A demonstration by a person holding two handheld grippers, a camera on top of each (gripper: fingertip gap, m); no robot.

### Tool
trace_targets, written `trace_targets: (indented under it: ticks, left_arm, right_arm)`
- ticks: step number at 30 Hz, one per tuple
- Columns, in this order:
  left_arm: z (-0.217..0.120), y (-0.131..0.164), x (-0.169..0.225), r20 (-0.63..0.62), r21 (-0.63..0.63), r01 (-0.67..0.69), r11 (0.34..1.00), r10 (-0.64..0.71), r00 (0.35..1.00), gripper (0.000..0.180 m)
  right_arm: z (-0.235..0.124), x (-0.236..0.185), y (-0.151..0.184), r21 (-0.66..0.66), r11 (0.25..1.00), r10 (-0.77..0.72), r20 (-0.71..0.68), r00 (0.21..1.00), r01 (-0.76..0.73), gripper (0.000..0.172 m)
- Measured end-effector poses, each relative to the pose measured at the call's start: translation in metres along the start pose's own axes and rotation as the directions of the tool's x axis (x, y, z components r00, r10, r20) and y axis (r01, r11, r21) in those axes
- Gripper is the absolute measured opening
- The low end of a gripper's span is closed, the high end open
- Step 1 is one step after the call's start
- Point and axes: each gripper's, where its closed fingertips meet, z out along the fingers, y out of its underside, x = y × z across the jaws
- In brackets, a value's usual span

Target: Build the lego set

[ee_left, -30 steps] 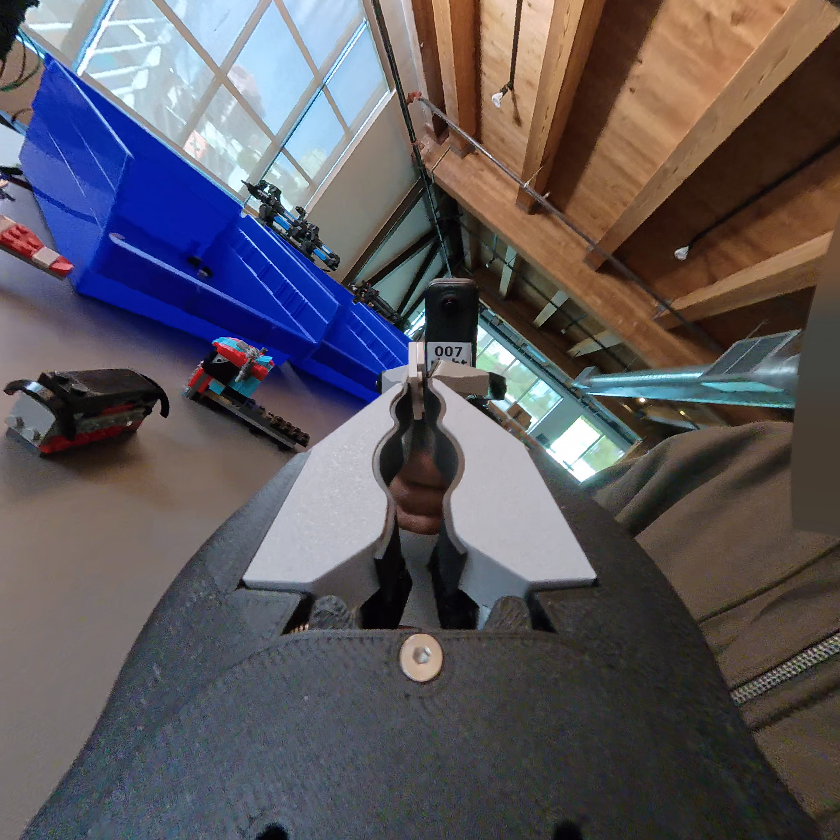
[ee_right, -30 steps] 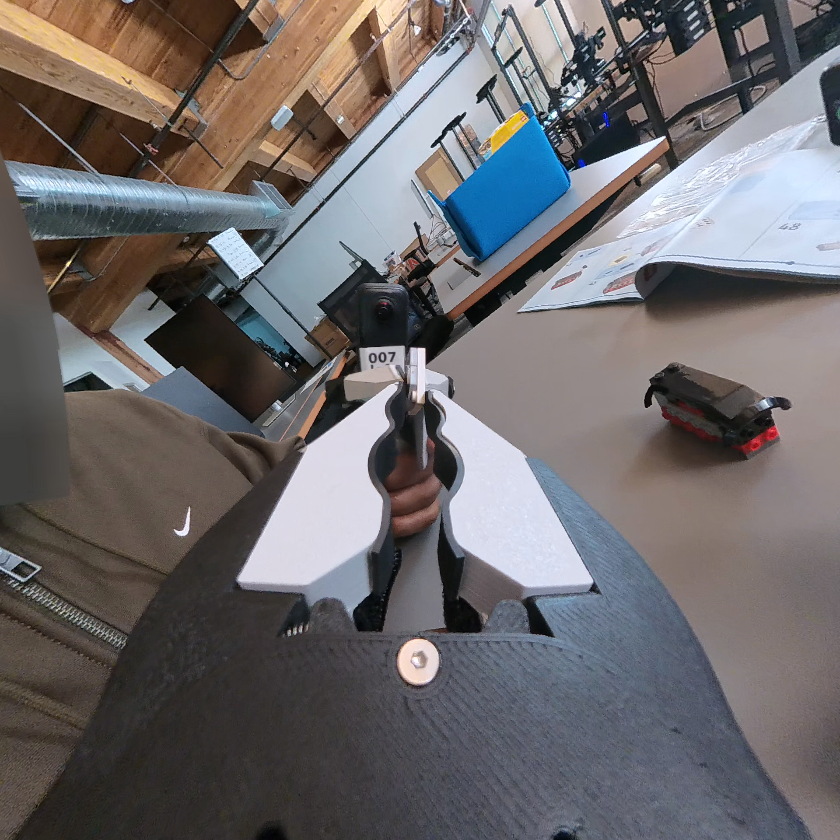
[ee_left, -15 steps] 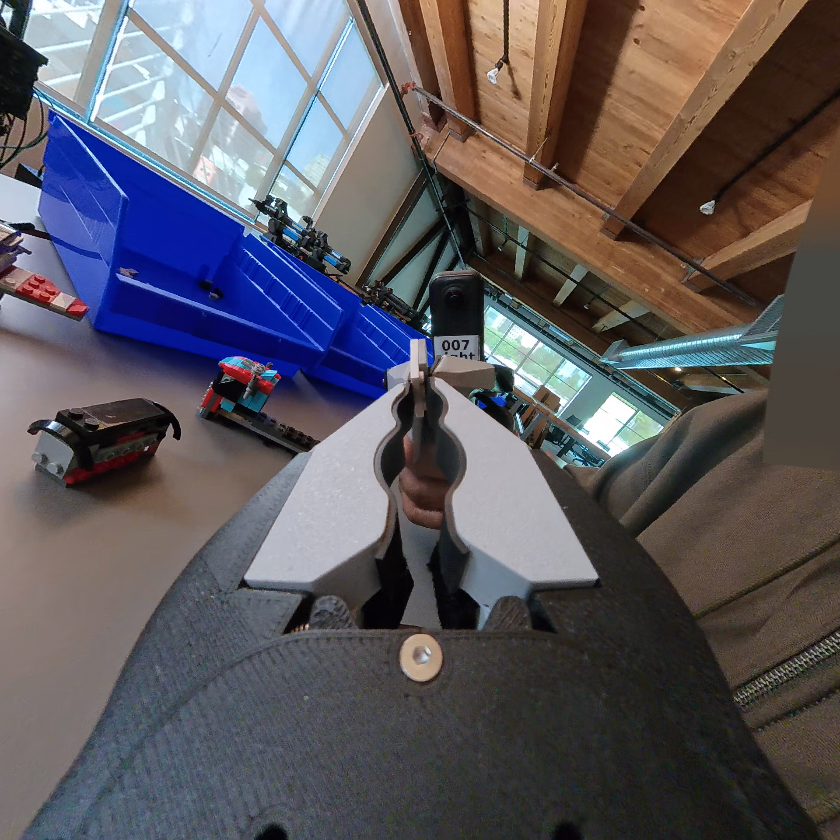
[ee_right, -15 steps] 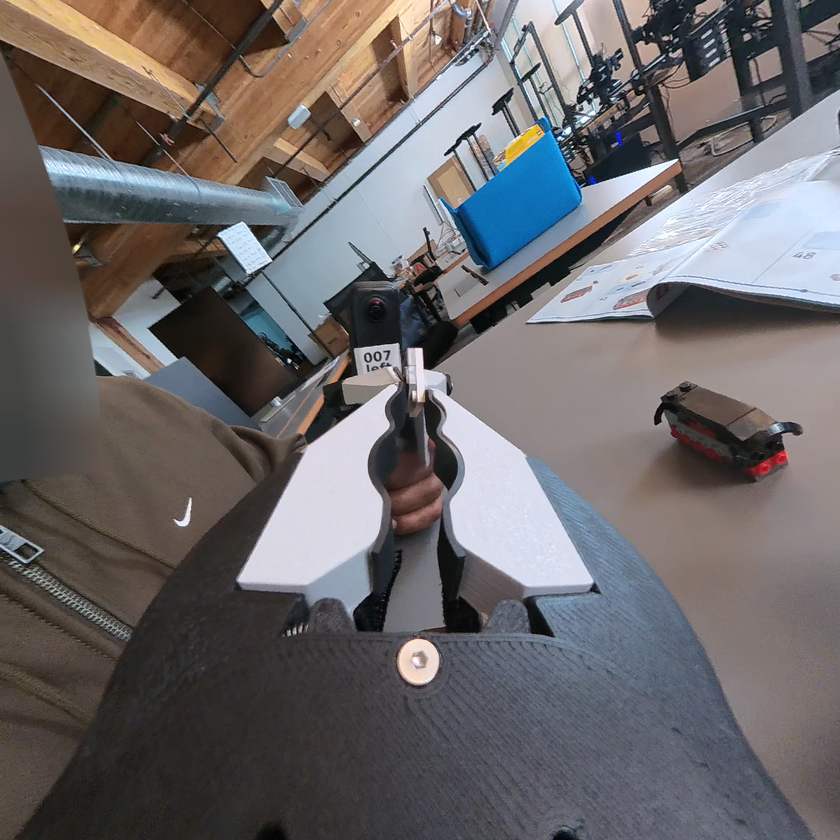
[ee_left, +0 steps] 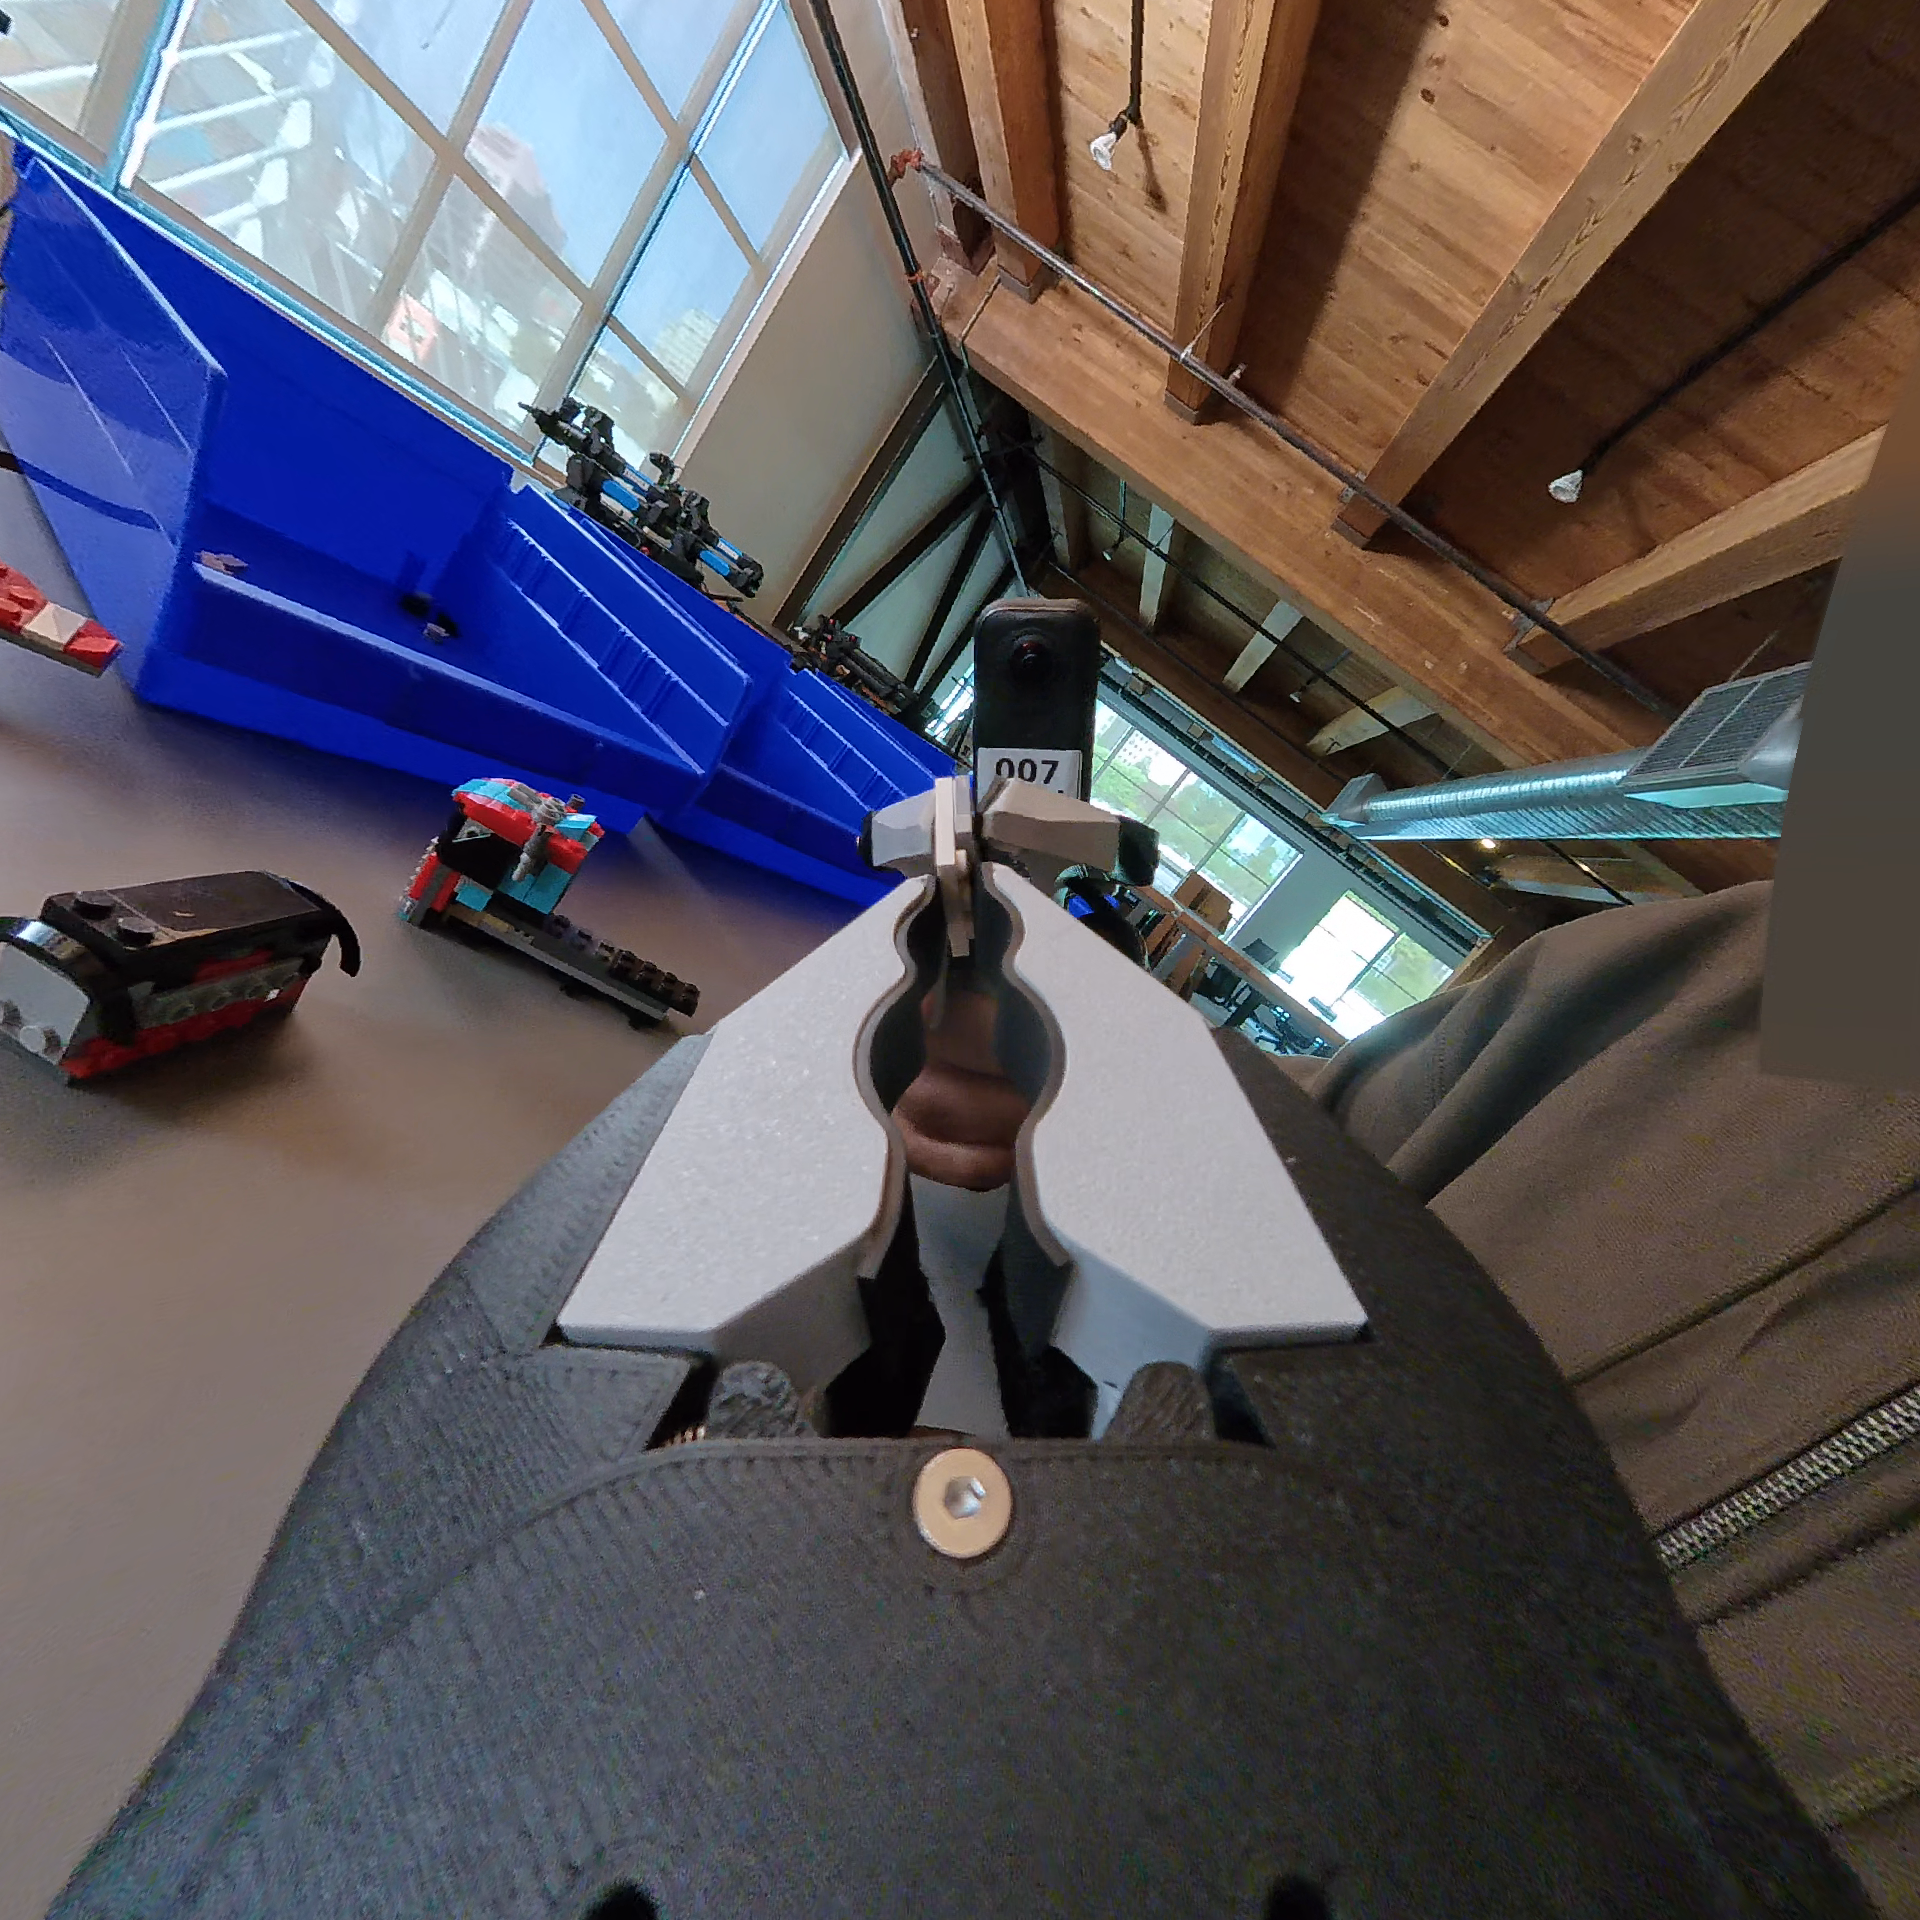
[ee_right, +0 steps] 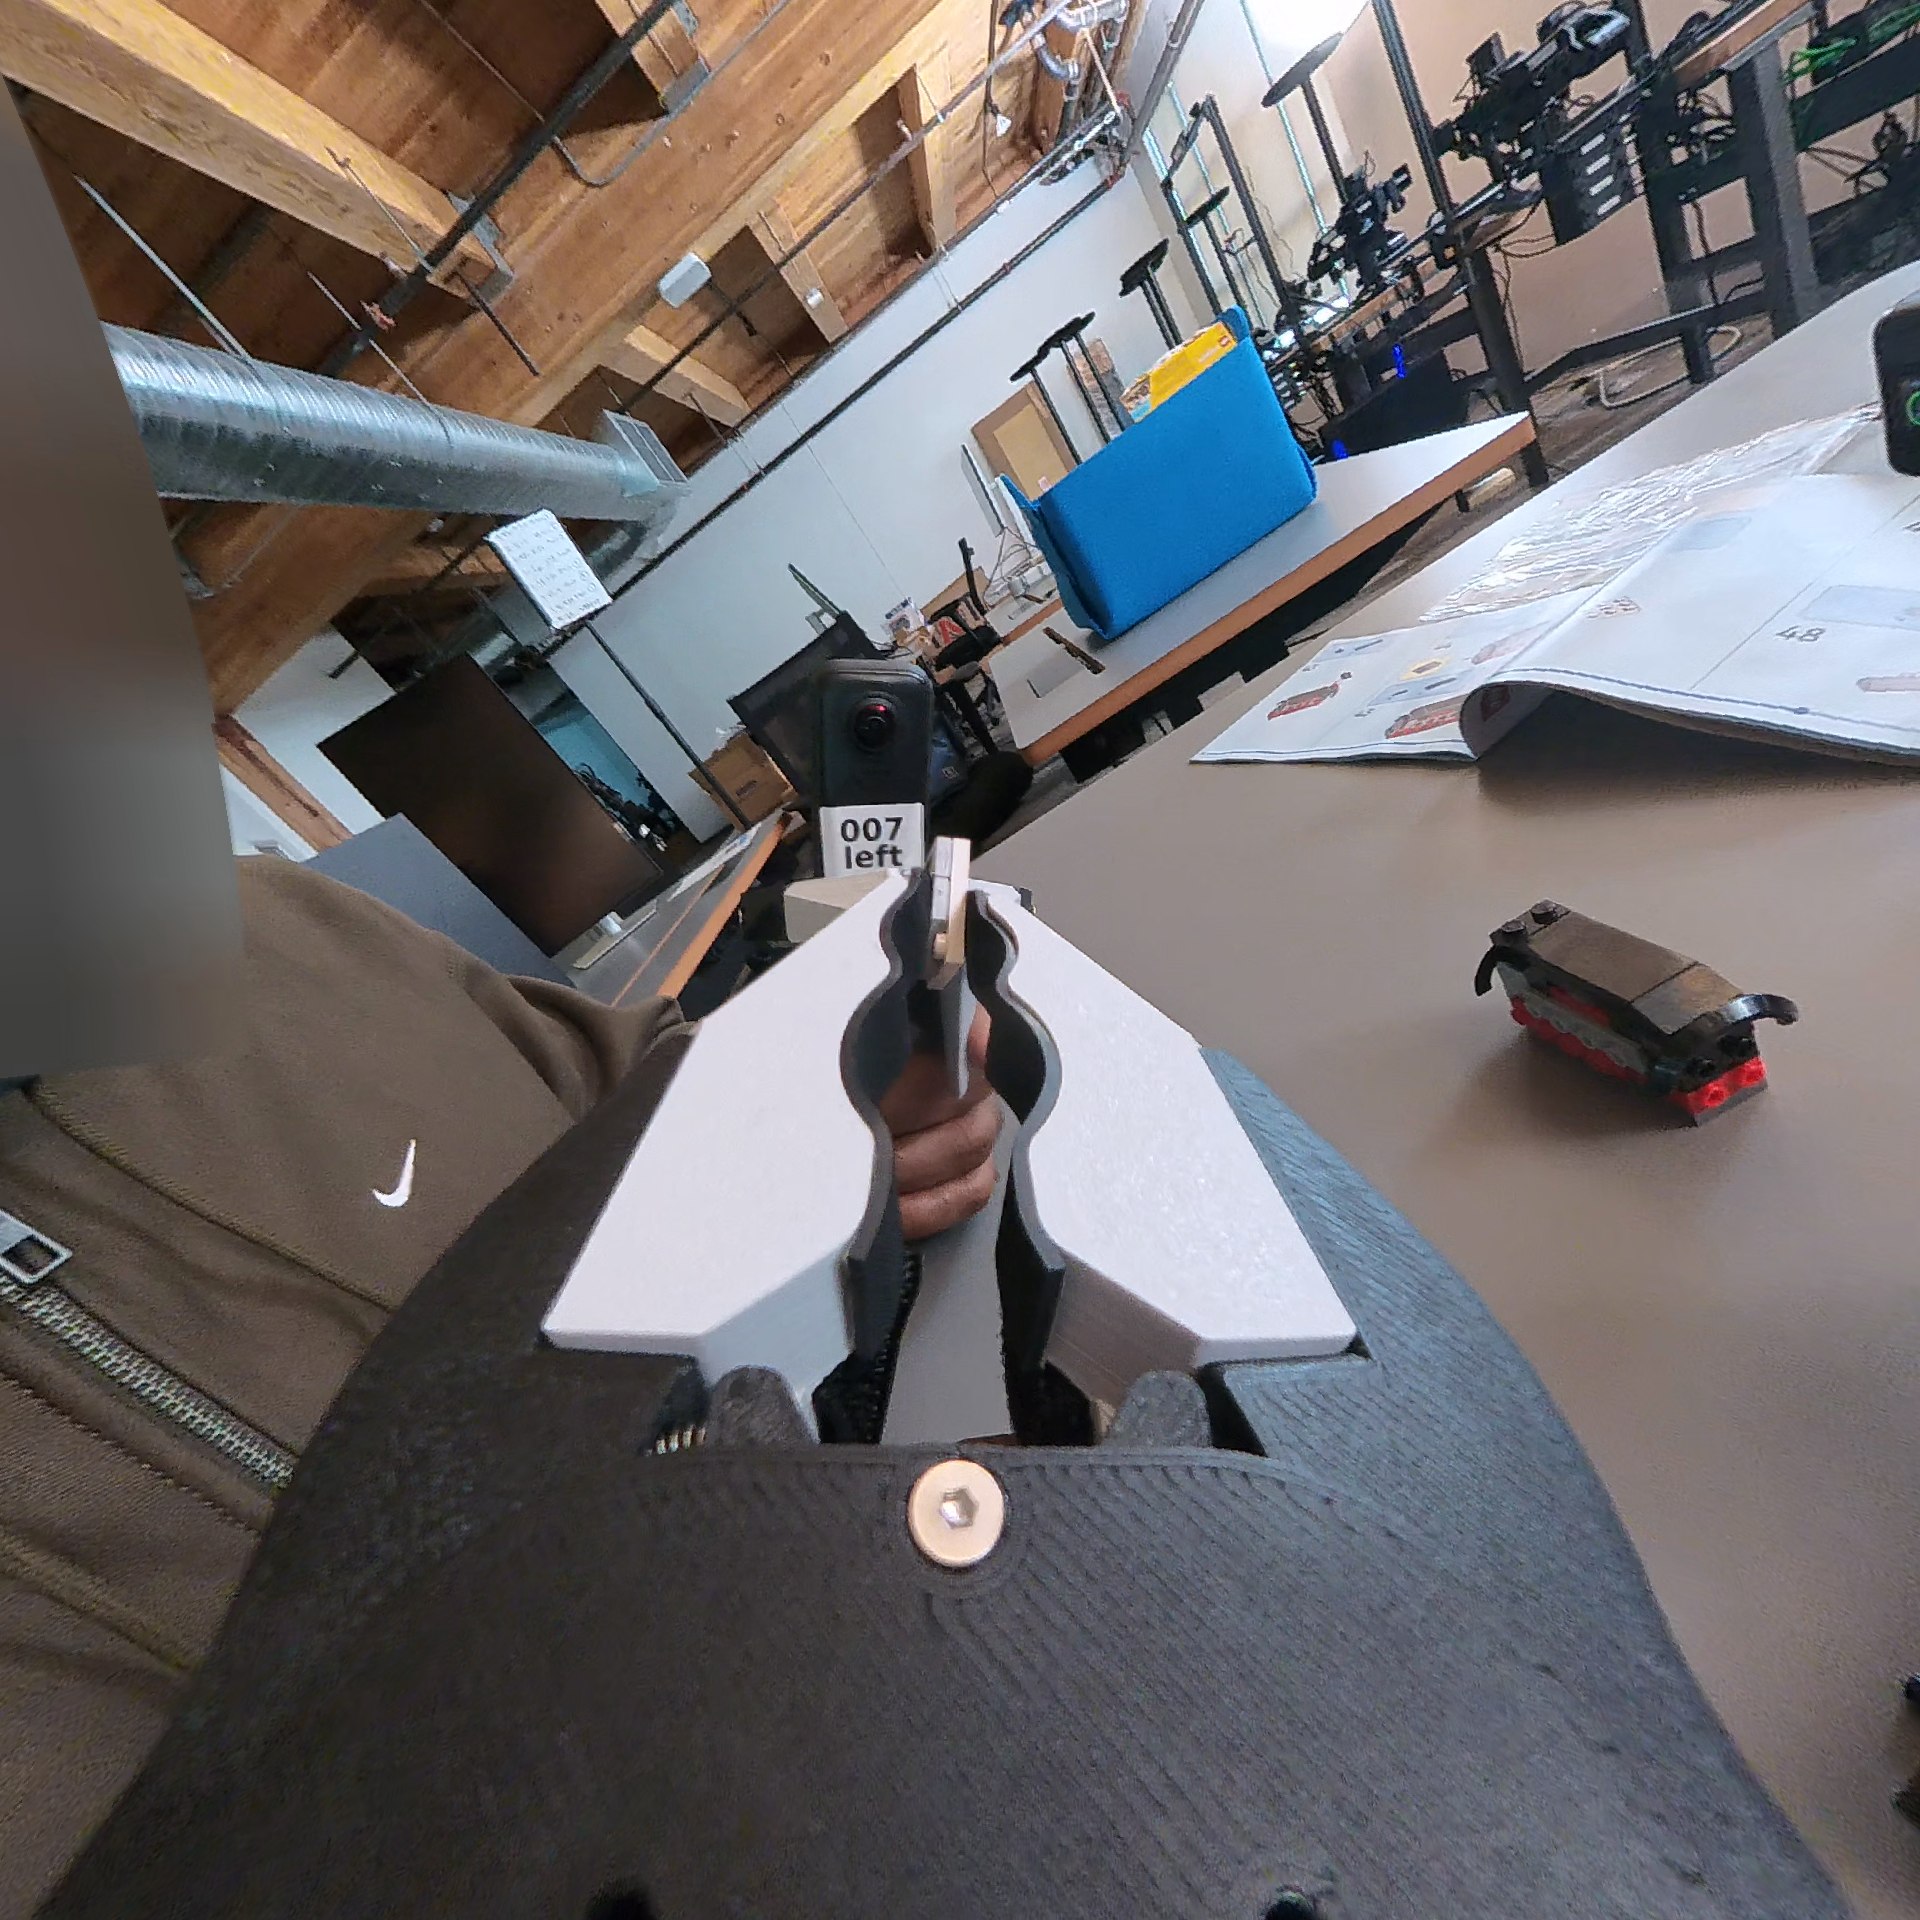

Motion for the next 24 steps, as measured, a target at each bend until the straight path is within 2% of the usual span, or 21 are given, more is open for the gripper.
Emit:
trace_targets:
  ticks: [8,9,10,11,14,18,24]
  left_arm:
    - [-0.003,-0.002,0.003,-0.020,0.017,0.005,1.000,-0.005,1.000,0.005]
    - [-0.004,-0.004,0.003,-0.020,0.028,0.006,1.000,-0.005,1.000,0.005]
    - [-0.006,-0.006,0.001,-0.012,0.041,0.010,0.999,-0.010,1.000,0.005]
    - [-0.008,-0.008,0.000,-0.010,0.054,0.021,0.998,-0.021,1.000,0.005]
    - [-0.017,-0.017,-0.005,0.001,0.093,0.039,0.995,-0.040,0.999,0.004]
    - [-0.023,-0.022,-0.007,0.013,0.119,0.028,0.993,-0.030,0.999,0.005]
    - [-0.029,-0.028,-0.011,0.032,0.145,0.027,0.989,-0.032,0.999,0.005]
  right_arm:
    - [0.003,-0.005,-0.001,0.016,1.000,0.018,0.033,0.999,-0.019,0.007]
    - [0.003,-0.008,-0.002,0.026,0.999,0.022,0.052,0.998,-0.024,0.012]
    - [0.003,-0.010,-0.004,0.040,0.999,0.026,0.064,0.998,-0.028,0.032]
    - [0.003,-0.012,-0.005,0.045,0.999,0.021,0.072,0.997,-0.024,0.041]
    - [0.003,-0.018,-0.009,0.067,0.997,-0.050,0.068,0.996,0.046,0.057]
    - [0.002,-0.015,-0.010,0.070,0.986,-0.152,0.000,0.988,0.152,0.069]
    - [0.000,-0.004,-0.011,0.049,0.972,-0.223,-0.112,0.968,0.230,0.069]
